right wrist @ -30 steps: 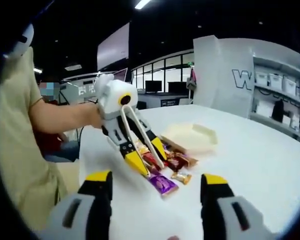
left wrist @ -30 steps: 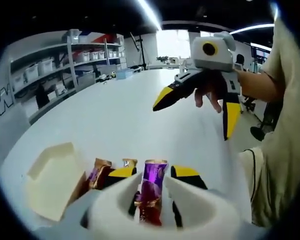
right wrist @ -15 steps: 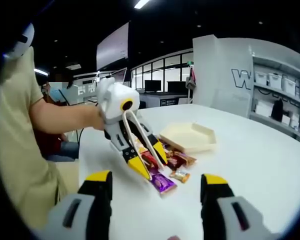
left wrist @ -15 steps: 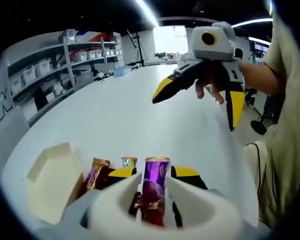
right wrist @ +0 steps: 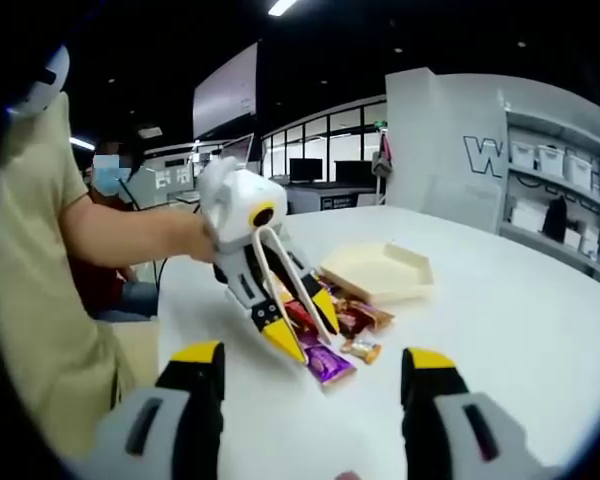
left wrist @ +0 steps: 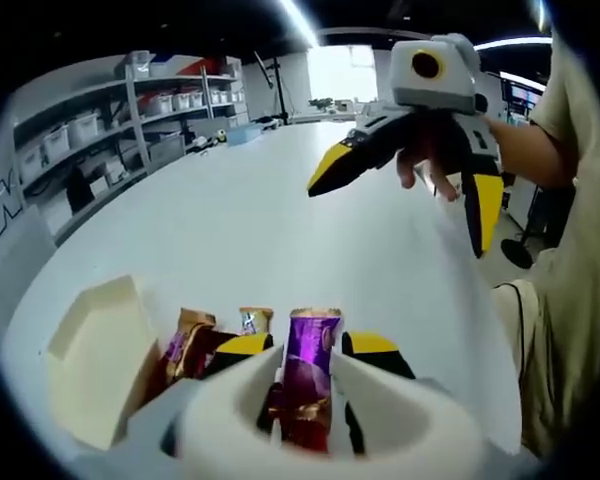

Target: Place the target food into the container with the food tongs after gripping and lifting it, then release it inside without dropping or visibly crushing the food.

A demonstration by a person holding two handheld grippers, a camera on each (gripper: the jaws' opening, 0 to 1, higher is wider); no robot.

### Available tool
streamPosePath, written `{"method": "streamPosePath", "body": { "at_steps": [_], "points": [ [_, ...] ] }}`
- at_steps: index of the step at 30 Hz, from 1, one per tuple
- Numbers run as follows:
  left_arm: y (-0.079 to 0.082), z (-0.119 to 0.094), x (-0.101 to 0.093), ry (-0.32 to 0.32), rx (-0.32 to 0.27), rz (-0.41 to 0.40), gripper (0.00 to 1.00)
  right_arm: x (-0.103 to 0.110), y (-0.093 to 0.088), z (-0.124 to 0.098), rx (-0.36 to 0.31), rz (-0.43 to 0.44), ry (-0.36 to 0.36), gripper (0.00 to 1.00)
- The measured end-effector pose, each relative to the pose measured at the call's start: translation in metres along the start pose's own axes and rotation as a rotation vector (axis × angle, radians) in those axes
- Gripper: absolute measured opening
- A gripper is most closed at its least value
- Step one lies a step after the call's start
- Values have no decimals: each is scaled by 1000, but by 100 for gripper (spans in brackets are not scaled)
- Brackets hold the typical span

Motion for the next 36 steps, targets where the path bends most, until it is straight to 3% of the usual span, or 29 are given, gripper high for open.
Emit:
{"method": "streamPosePath", "body": {
  "at_steps": [19, 36],
  "points": [
    [-7, 2, 5, 24, 20, -108, 26, 1, 2, 2, 6, -6, 11, 70],
    [-6, -1, 2, 29, 36, -112, 24, 4, 4, 2, 4, -13, 16, 68]
  ]
}}
Point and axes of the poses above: the point that each gripper's makers call its tool centre point, and the gripper's own axes: z roughly forward along the fingers, x roughly to its left, y roughly out of its top, the point moved 5 cm from there along -z, roughly backward along the fingers, and after that the axes turned 12 degrees about -x, right-handed, at the moved point
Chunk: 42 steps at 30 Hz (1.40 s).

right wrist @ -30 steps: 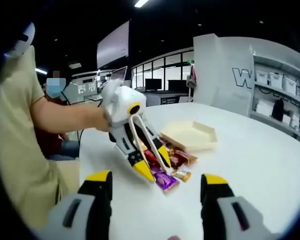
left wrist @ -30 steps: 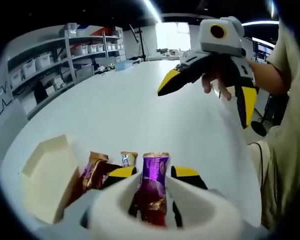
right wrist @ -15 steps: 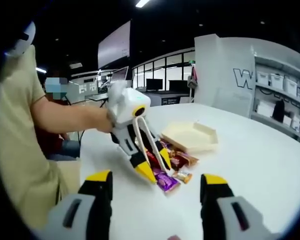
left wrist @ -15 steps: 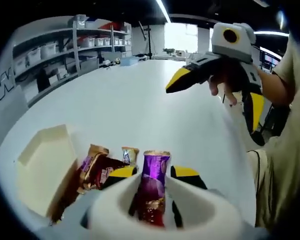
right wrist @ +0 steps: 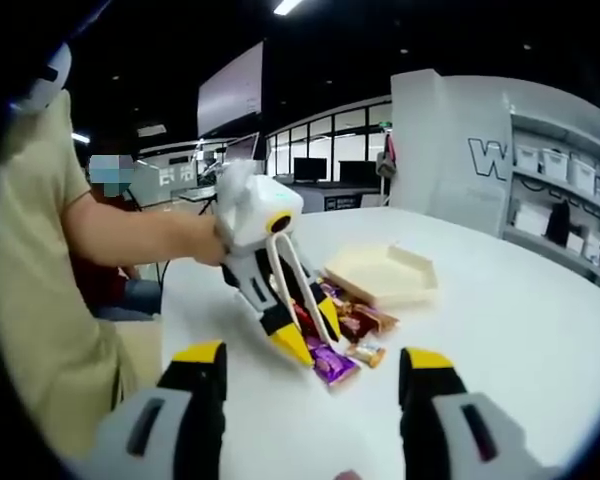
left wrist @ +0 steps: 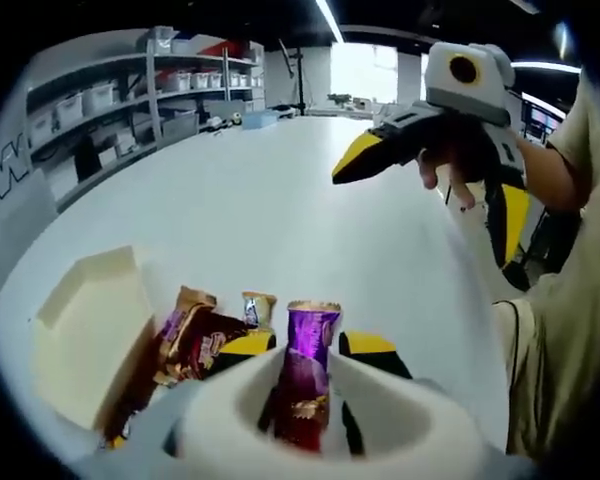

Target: Place the target food into the container with the food tongs after gripping and lifting it, then release it inside without dropping or visibly crushing the food.

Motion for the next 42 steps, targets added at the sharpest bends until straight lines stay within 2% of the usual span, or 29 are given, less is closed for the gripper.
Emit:
{"method": "streamPosePath", "body": {
  "at_steps": [23, 42],
  "points": [
    [9, -16, -5, -4, -30, -11, 23, 6, 2, 1, -2, -9, 2, 68],
    [31, -39, -8, -38, -63, -31, 22, 6, 5, -1, -19, -13, -5, 68]
  ]
}}
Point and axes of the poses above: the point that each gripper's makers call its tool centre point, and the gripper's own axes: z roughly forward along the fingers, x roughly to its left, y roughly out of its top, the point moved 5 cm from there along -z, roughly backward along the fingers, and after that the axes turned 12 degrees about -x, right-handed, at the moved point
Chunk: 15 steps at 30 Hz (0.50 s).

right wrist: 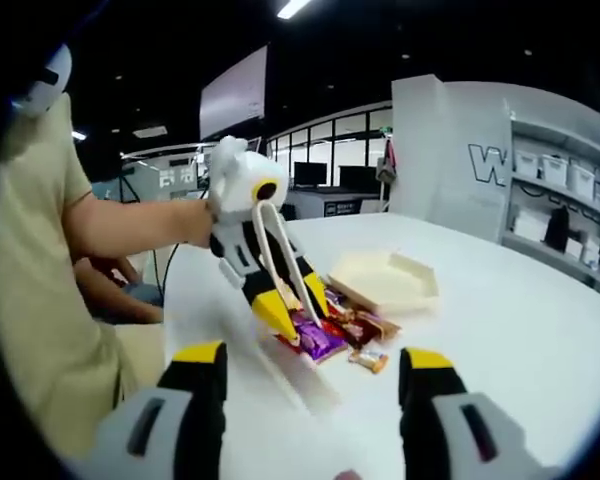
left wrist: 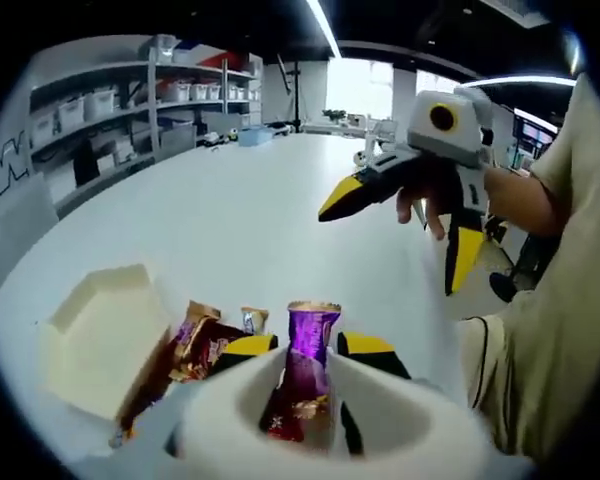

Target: Place the target food into the container with the food tongs after gripping and lifting it, then release it inside without dropping or visibly crushing the food.

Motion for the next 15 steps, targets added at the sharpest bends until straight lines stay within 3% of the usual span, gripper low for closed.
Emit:
{"method": "streamPosePath", "body": {
  "at_steps": [3, 15],
  "points": [
    [6, -4, 0, -8, -18, -6, 22, 1, 0, -1, 0, 0, -1, 68],
    [20, -18, 18, 20, 10, 44, 22, 1, 0, -4, -5, -2, -6, 68]
  ]
}}
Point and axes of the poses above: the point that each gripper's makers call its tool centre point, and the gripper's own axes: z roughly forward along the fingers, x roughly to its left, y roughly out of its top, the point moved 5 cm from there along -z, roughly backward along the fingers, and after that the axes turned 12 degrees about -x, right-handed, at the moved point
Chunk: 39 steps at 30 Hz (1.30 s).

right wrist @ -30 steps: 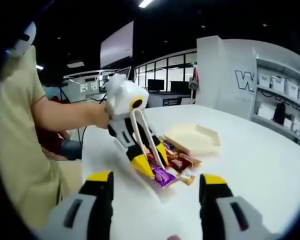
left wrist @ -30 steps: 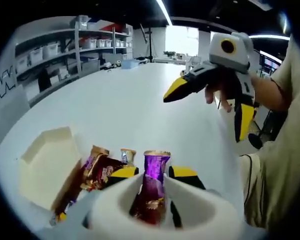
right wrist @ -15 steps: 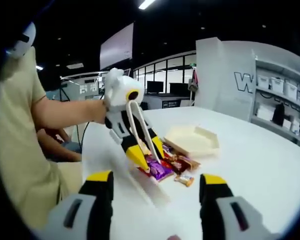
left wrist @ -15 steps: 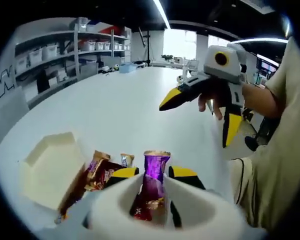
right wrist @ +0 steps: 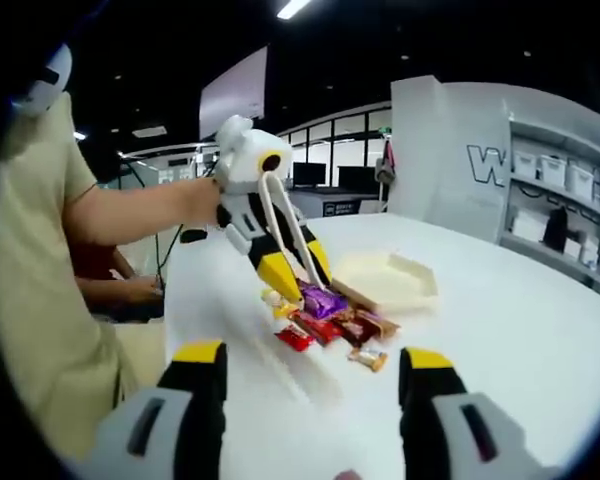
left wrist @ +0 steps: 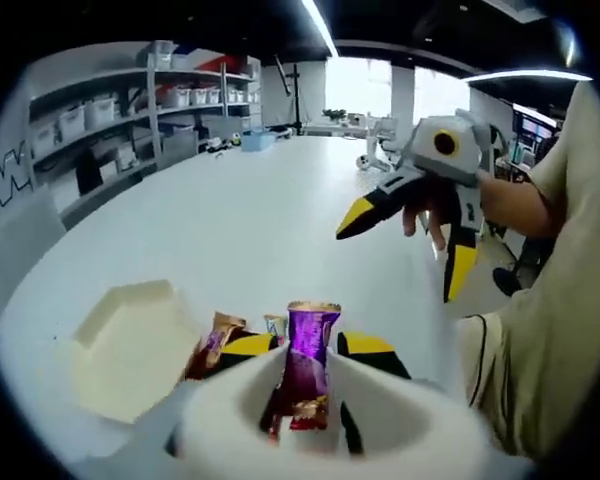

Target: Place the target food into the container with the food tongs after gripping and lifting it, then release it inside without dropping or visibly crushing the food.

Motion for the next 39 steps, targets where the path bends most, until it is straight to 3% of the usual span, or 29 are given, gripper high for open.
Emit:
{"method": "streamPosePath", "body": {
  "at_steps": [15, 25, 39],
  "points": [
    [-5, -6, 37, 55, 34, 18, 23, -1, -3, -4, -3, 7, -8, 68],
    [-3, 1, 61, 67, 30, 12, 23, -4, -1, -3, 1, 2, -7, 68],
    [3, 5, 77, 75, 14, 6, 23, -3, 1, -3, 4, -2, -9, 68]
  ]
}}
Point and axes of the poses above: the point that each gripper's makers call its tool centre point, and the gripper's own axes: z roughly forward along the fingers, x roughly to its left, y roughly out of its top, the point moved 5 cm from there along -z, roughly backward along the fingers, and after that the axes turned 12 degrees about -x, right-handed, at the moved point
